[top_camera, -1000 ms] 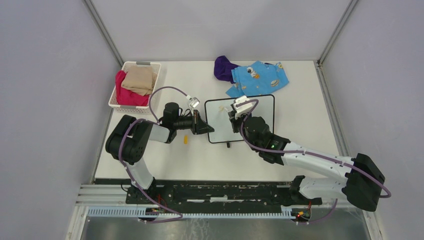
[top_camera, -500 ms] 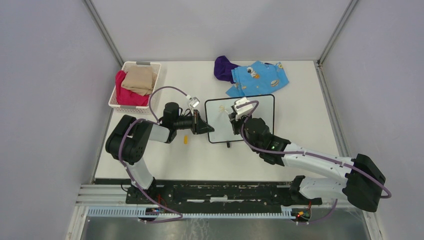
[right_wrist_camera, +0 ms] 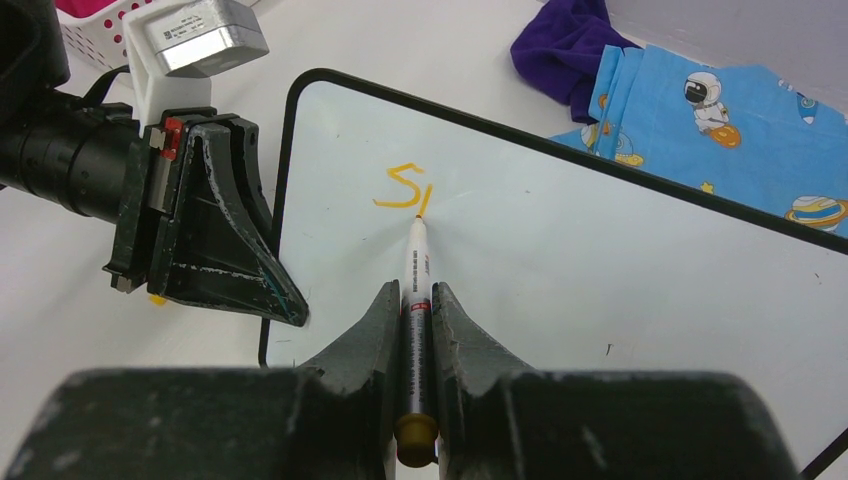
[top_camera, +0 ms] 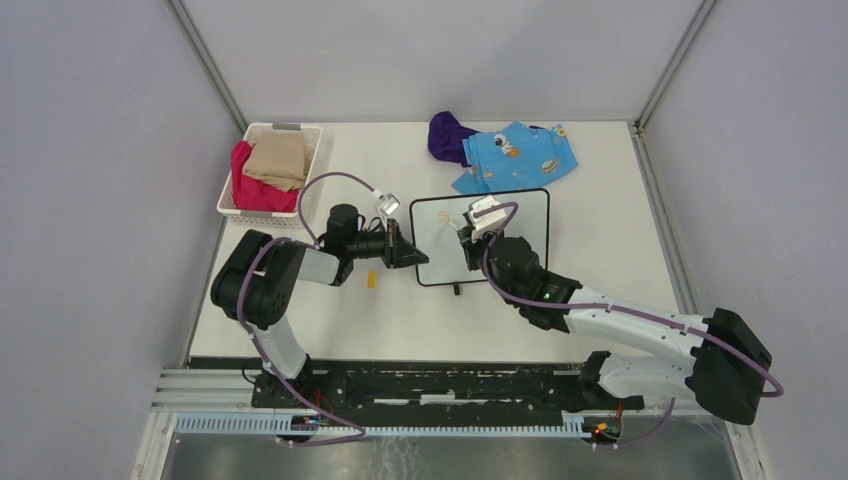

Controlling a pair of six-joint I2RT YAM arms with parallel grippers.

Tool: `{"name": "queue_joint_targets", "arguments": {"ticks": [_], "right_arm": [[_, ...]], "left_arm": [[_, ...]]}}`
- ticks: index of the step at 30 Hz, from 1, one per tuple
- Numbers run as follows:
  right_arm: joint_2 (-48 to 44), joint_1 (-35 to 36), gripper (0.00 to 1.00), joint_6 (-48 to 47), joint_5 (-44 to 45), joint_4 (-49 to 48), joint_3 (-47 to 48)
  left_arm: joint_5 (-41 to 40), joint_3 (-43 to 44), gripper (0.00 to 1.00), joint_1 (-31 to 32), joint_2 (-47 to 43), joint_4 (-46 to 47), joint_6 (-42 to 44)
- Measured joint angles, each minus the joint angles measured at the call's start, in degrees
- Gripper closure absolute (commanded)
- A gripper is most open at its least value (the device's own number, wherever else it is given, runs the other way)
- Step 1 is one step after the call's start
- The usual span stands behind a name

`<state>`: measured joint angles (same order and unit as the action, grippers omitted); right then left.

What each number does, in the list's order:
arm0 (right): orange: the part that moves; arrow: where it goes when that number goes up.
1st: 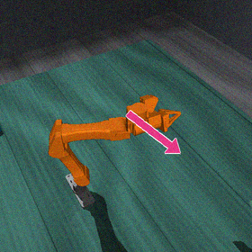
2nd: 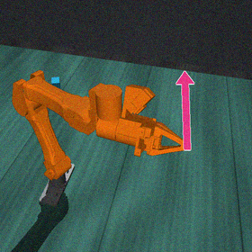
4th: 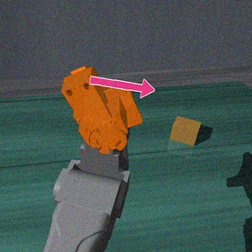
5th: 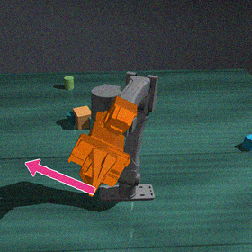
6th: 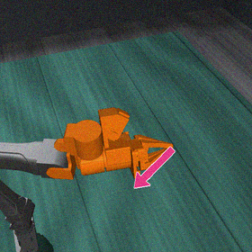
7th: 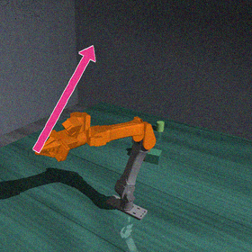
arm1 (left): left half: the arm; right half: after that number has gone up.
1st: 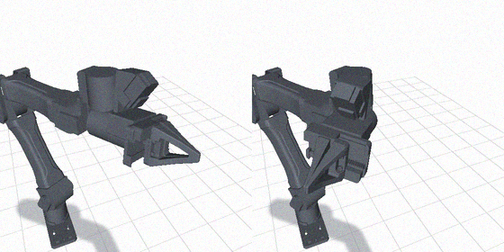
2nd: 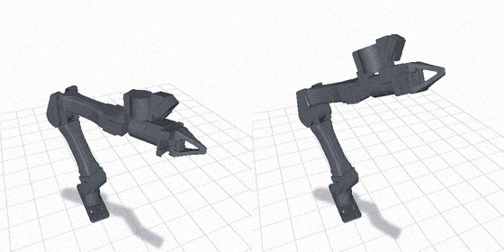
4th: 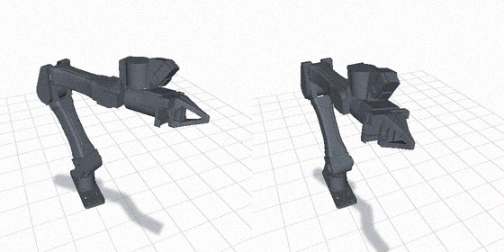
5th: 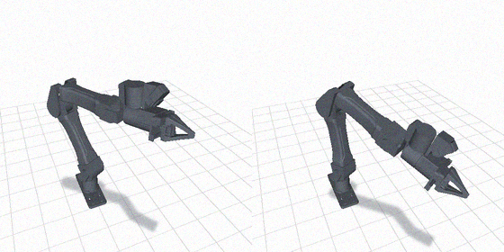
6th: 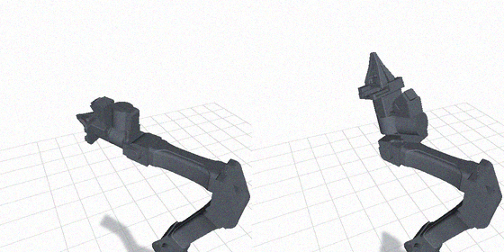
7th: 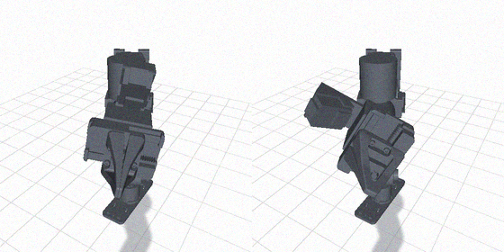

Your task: Write a sentence on the whiteboard

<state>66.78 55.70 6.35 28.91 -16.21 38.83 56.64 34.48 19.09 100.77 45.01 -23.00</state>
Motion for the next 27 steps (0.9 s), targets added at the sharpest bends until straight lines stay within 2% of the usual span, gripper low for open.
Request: {"name": "queue_joint_targets", "arguments": {"ticks": [27], "right_arm": [[0.8,-1.4,1.00,-1.1,0.0,0.4,2.3]], "left_arm": [[0.0,0.4,0.89,0.2,0.0,-0.8,0.6]]}}
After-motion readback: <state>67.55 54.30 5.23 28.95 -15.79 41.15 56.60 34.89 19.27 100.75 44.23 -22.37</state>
